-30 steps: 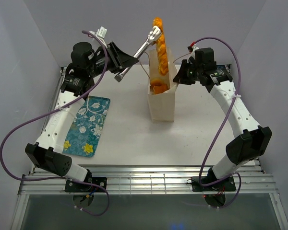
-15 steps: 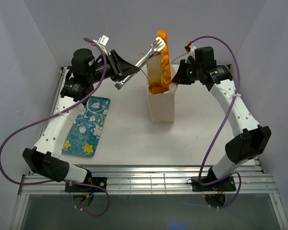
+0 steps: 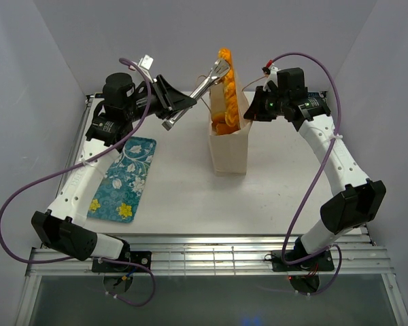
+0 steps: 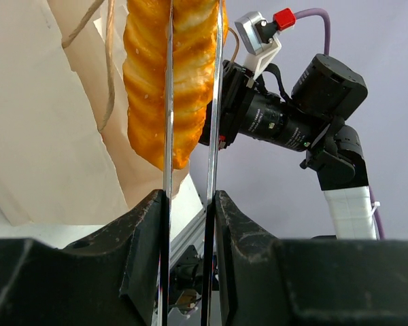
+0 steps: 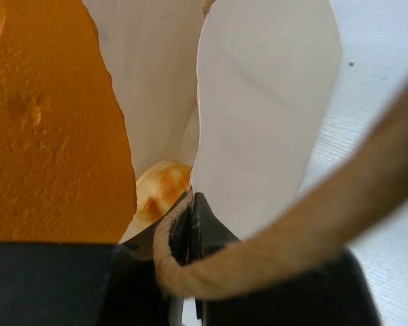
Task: Place the fake bread into the paper bag
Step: Place the fake bread in the paper bag.
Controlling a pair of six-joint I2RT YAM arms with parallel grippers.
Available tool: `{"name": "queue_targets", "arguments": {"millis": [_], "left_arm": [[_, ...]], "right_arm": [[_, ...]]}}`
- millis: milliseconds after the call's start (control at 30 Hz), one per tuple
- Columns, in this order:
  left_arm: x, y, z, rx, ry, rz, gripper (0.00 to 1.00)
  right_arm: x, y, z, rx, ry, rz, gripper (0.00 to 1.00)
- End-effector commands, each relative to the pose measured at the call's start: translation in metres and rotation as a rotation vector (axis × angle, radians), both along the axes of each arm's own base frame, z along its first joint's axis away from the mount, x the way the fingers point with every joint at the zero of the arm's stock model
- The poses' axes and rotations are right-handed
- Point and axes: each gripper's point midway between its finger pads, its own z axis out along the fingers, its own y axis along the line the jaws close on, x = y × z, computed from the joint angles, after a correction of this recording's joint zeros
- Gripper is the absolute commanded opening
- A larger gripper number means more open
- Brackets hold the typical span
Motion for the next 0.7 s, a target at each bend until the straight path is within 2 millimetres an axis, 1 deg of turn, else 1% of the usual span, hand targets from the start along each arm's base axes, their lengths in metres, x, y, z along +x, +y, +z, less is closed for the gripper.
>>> {"name": "queue_targets", "arguments": {"millis": [0,33,67,100,167,233,400,533,667], "left_arm": [[-0.008,0.005,0.036,-0.014,-0.116,0.010,0.12],[-0.008,0.004,0.035,-0.012,-0.114,0.001,0.16],[-0.008,0.004,0.035,-0.011,-0.111,-0.004,0.23],[-0.008,0.003,0.033,-0.009,-0.105,-0.007,0.28],[-0.008,0.004,0.033,-0.004,-0.111,-0.005,0.35],[-0.011,0.004,0.034,-0.005,-0.116,-0.008,0.38],[-0.010,0.005,0.028,0.013,-0.095,-0.009,0.45],[-0.013,0.004,0.024,0.021,-0.084,-0.024,0.53],[-0.016,0.004,0.028,0.023,-0.090,-0.031,0.56]], "right_arm": [[-0.003,0.000,0.029,0.031,-0.097,0.032,0.08],[-0.002,0.000,0.031,0.034,-0.099,0.031,0.08],[-0.001,0.000,0.031,0.034,-0.097,0.030,0.08],[-0.001,0.000,0.031,0.036,-0.098,0.033,0.08],[0.000,0.000,0.033,0.039,-0.102,0.030,0.08],[0.000,0.000,0.034,0.040,-0.103,0.030,0.08],[0.001,-0.002,0.031,0.041,-0.095,0.031,0.08],[0.002,-0.002,0.031,0.040,-0.095,0.030,0.08],[0.002,-0.002,0.032,0.044,-0.096,0.029,0.08]]}}
